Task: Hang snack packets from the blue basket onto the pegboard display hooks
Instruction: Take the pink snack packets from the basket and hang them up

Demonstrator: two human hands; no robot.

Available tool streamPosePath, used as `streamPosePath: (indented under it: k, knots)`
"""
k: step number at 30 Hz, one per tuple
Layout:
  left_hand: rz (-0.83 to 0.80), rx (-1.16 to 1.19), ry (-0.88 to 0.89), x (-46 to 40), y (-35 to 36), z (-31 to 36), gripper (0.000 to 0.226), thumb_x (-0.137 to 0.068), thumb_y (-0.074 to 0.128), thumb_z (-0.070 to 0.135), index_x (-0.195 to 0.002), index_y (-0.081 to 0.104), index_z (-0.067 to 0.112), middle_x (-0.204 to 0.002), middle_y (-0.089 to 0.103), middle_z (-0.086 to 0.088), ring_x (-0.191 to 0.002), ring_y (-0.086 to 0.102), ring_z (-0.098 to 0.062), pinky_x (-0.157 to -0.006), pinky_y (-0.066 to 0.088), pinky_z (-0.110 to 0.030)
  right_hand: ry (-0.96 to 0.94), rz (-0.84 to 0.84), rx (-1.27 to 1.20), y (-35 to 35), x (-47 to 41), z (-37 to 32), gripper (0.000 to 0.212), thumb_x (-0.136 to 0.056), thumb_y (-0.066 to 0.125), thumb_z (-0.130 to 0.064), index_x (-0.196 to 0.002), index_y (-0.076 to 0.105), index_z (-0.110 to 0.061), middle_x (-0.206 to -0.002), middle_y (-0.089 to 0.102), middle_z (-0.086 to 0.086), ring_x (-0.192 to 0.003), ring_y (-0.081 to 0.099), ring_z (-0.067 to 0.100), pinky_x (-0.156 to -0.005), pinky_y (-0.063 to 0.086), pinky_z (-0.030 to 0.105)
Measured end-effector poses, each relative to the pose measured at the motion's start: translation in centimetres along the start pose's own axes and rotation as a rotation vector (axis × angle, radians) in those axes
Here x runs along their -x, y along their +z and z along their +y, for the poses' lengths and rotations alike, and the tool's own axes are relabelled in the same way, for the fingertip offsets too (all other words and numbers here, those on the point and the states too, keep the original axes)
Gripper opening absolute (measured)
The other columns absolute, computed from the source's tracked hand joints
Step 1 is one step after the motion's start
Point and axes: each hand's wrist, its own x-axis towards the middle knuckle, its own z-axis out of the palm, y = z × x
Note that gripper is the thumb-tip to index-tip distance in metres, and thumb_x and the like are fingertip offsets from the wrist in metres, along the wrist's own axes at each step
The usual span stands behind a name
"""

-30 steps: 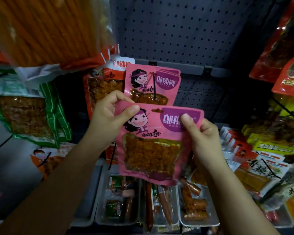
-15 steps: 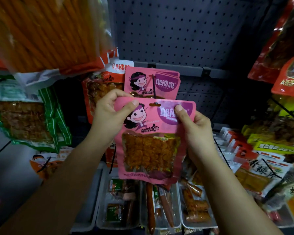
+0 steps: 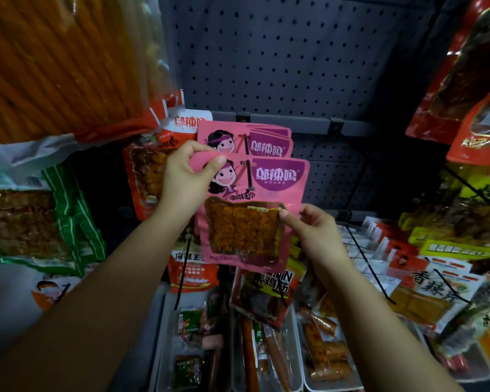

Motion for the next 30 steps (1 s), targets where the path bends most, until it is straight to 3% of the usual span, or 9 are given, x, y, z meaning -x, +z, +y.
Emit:
streamPosePath:
  k: [4, 11, 13, 16, 19, 22, 24, 26, 30]
  knots:
    - [-0.001, -0.063, 0.007, -2.2, 0.9, -0.5, 0.016, -0.082, 0.071, 0.022, -0.078, 0.057, 0.03, -0.086, 0.061, 0.02, -0.091, 0.058, -0.006, -0.096, 0.046, -0.037, -0.009, 0.035, 0.071, 0.7, -2.1, 0.0, 0.015, -0.088, 0.067, -0.016, -0.073, 0.065, -0.018, -0.063, 0.066, -0.004, -0.054, 0.058, 0.005, -0.054, 0.048, 0.018]
    - [-0.022, -0.163, 0.029, -5.8, 1.7, -1.4, 0.011, -0.08, 0.072, 0.016, -0.086, 0.064, 0.011, -0.089, 0.063, 0.002, -0.094, 0.06, -0.019, -0.092, 0.049, -0.036, -0.019, 0.139, 0.196, 2.0, -5.8, -0.8, 0.02, -0.088, 0.067, -0.02, -0.076, 0.064, -0.005, -0.073, 0.067, 0.014, -0.066, 0.061, 0.025, -0.067, 0.053, 0.044]
    - [-0.013, -0.167, 0.025, -6.4, 1.9, -1.8, 0.013, -0.08, 0.073, 0.016, -0.088, 0.065, 0.009, -0.091, 0.064, 0.001, -0.092, 0.059, -0.017, -0.09, 0.049, -0.036, -0.031, 0.169, 0.255, 2.1, -6.6, -0.8, 0.02, -0.088, 0.068, -0.024, -0.075, 0.064, -0.008, -0.08, 0.07, 0.016, -0.072, 0.065, 0.029, -0.069, 0.054, 0.042]
    - [0.02, -0.184, 0.023, -6.5, 2.2, -2.7, 0.019, -0.079, 0.074, 0.019, -0.094, 0.064, 0.011, -0.102, 0.065, -0.007, -0.096, 0.058, -0.018, -0.091, 0.047, -0.032, -0.061, 0.216, 0.329, 2.3, -7.4, -0.7, 0.026, -0.087, 0.068, -0.028, -0.067, 0.058, -0.015, -0.068, 0.064, 0.005, -0.064, 0.06, 0.021, -0.057, 0.045, 0.03]
    - [0.048, -0.251, -0.024, -5.3, 2.0, -4.3, 0.053, -0.075, 0.077, 0.022, -0.121, 0.051, 0.015, -0.127, 0.048, -0.01, -0.116, 0.05, -0.026, -0.101, 0.043, -0.042, -0.07, 0.244, 0.365, 2.7, -7.5, -0.1, 0.026, -0.086, 0.069, -0.031, -0.067, 0.056, -0.018, -0.068, 0.062, 0.001, -0.063, 0.058, 0.018, -0.056, 0.041, 0.028]
    - [0.01, -0.207, -0.13, -2.7, 1.4, -6.5, 0.085, -0.072, 0.079, 0.024, -0.14, 0.029, 0.021, -0.141, 0.033, -0.009, -0.128, 0.04, -0.025, -0.107, 0.037, -0.044, -0.077, 0.28, 0.378, 3.0, -6.9, 1.1, 0.026, -0.08, 0.074, -0.031, -0.082, 0.051, -0.019, -0.089, 0.061, 0.003, -0.082, 0.059, 0.021, -0.066, 0.041, 0.028]
    - [-0.077, -0.17, -0.216, -0.9, 1.0, -7.9, 0.093, -0.075, 0.077, 0.024, -0.146, 0.017, 0.021, -0.149, 0.029, -0.007, -0.134, 0.036, -0.024, -0.109, 0.034, -0.049, -0.04, 0.26, 0.41, 3.1, -6.5, 2.1, 0.043, -0.082, 0.072, -0.034, -0.113, 0.05, -0.013, -0.117, 0.056, 0.009, -0.106, 0.056, 0.024, -0.082, 0.044, 0.03]
    - [-0.186, -0.145, -0.274, 0.5, 0.9, -9.0, 0.093, -0.08, 0.072, 0.027, -0.149, 0.011, 0.021, -0.154, 0.026, -0.006, -0.139, 0.03, -0.024, -0.111, 0.031, -0.053, 0.02, 0.149, 0.356, 3.4, -6.1, 2.7, 0.065, -0.09, 0.061, -0.038, -0.143, 0.031, -0.014, -0.144, 0.043, 0.009, -0.129, 0.046, 0.025, -0.103, 0.041, 0.038]
    - [-0.3, -0.166, -0.363, 2.1, 1.4, -9.8, 0.084, -0.089, 0.06, 0.028, -0.151, 0.003, 0.02, -0.156, 0.024, -0.007, -0.142, 0.025, -0.026, -0.112, 0.028, -0.053, 0.016, 0.001, 0.212, 4.4, -5.8, 2.7, 0.055, -0.1, 0.039, -0.036, -0.15, 0.018, -0.025, -0.147, 0.042, 0.006, -0.134, 0.041, 0.027, -0.109, 0.037, 0.051]
